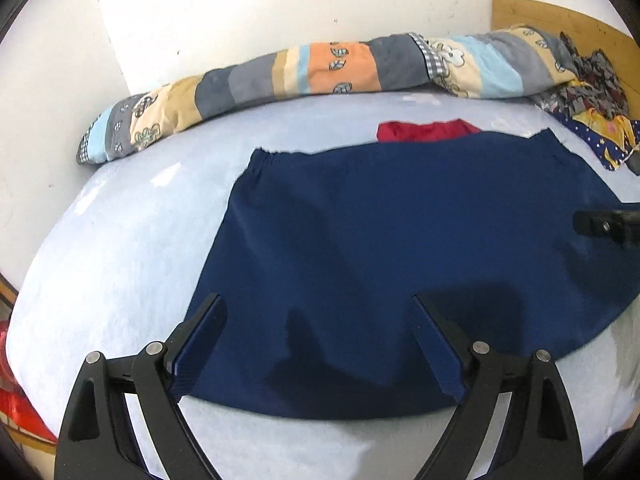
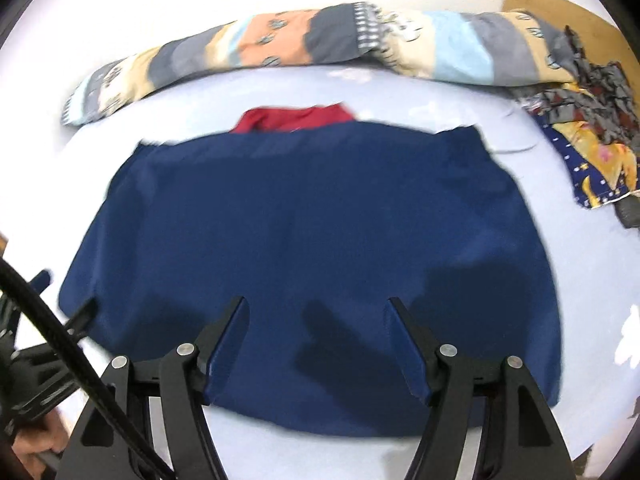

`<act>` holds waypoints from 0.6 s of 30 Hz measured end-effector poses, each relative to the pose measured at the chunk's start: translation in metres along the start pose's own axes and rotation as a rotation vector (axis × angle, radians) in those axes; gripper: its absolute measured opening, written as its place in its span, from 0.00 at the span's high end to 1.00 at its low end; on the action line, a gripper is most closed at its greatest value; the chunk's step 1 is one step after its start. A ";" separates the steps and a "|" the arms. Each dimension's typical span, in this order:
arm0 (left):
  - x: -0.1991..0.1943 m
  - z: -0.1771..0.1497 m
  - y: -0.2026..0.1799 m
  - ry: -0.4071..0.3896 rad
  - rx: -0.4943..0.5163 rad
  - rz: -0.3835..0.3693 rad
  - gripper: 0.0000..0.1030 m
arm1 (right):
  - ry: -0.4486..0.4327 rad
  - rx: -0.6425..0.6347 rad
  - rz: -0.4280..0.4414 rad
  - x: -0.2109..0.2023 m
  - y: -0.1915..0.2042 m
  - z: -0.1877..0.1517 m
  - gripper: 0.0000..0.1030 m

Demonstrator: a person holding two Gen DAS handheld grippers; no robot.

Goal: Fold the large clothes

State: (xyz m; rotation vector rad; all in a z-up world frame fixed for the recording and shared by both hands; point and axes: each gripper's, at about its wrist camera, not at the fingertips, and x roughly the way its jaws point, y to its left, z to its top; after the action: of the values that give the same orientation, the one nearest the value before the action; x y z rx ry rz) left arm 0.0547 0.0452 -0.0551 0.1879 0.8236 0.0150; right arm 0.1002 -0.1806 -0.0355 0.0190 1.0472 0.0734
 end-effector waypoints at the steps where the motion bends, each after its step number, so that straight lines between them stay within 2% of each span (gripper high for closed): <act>1: 0.004 0.003 0.001 0.002 0.002 0.012 0.11 | 0.003 0.016 -0.015 0.006 -0.009 0.006 0.28; 4: 0.016 0.008 0.006 0.026 -0.005 0.034 0.11 | 0.044 0.059 -0.052 0.033 -0.031 0.020 0.28; 8: 0.030 0.009 0.015 0.079 -0.023 0.050 0.11 | 0.150 0.148 -0.053 0.067 -0.076 0.016 0.28; 9: 0.033 0.009 0.016 0.087 -0.027 0.051 0.11 | 0.148 0.171 -0.020 0.069 -0.083 0.014 0.28; 11: 0.034 0.011 0.017 0.082 -0.028 0.044 0.11 | 0.153 0.162 -0.028 0.064 -0.081 0.017 0.28; 18: 0.020 0.013 0.003 0.018 0.008 0.028 0.11 | 0.016 0.136 0.034 0.031 -0.058 0.032 0.27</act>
State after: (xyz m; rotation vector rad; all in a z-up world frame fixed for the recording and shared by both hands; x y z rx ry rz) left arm 0.0781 0.0474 -0.0607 0.2072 0.8387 0.0402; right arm 0.1460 -0.2360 -0.0495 0.1600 1.0668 0.0334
